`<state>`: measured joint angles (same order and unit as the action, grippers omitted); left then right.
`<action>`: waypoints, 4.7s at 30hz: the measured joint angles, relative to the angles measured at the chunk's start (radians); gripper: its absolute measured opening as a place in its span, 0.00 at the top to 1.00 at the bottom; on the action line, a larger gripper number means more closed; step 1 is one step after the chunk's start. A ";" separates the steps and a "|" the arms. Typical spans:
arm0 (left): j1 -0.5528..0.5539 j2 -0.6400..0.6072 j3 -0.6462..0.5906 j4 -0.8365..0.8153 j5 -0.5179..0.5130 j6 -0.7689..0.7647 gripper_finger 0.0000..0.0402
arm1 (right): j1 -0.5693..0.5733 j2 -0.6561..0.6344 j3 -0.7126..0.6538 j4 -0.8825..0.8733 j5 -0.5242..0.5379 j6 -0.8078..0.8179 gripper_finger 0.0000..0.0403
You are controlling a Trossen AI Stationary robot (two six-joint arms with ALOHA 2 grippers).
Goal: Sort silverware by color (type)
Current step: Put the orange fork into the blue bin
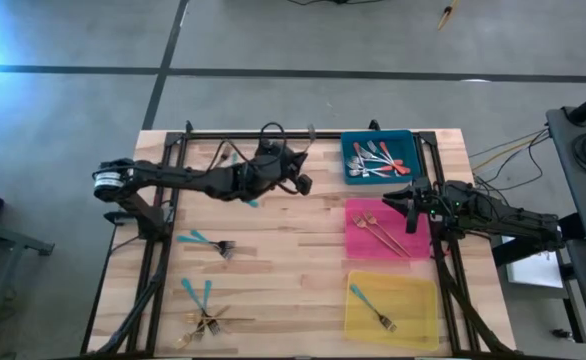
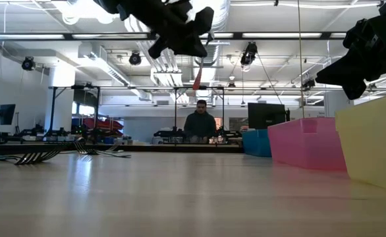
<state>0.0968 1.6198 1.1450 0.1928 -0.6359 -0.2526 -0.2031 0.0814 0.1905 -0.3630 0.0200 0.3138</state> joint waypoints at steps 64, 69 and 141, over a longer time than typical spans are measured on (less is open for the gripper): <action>0.101 0.279 -0.001 0.664 0.743 0.079 1.00 | 0.000 0.134 -0.012 0.429 0.112 -0.018 0.82; 0.102 0.290 -0.001 0.690 0.743 0.081 1.00 | 0.000 0.179 -0.012 0.444 0.167 0.079 0.82; 0.079 0.294 0.000 0.506 0.372 -0.209 1.00 | -0.003 0.902 0.393 0.444 0.104 0.063 0.56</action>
<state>0.1757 1.9139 1.1446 0.6990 -0.2640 -0.4616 -0.2058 0.9839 0.5831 0.0812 0.1236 0.3770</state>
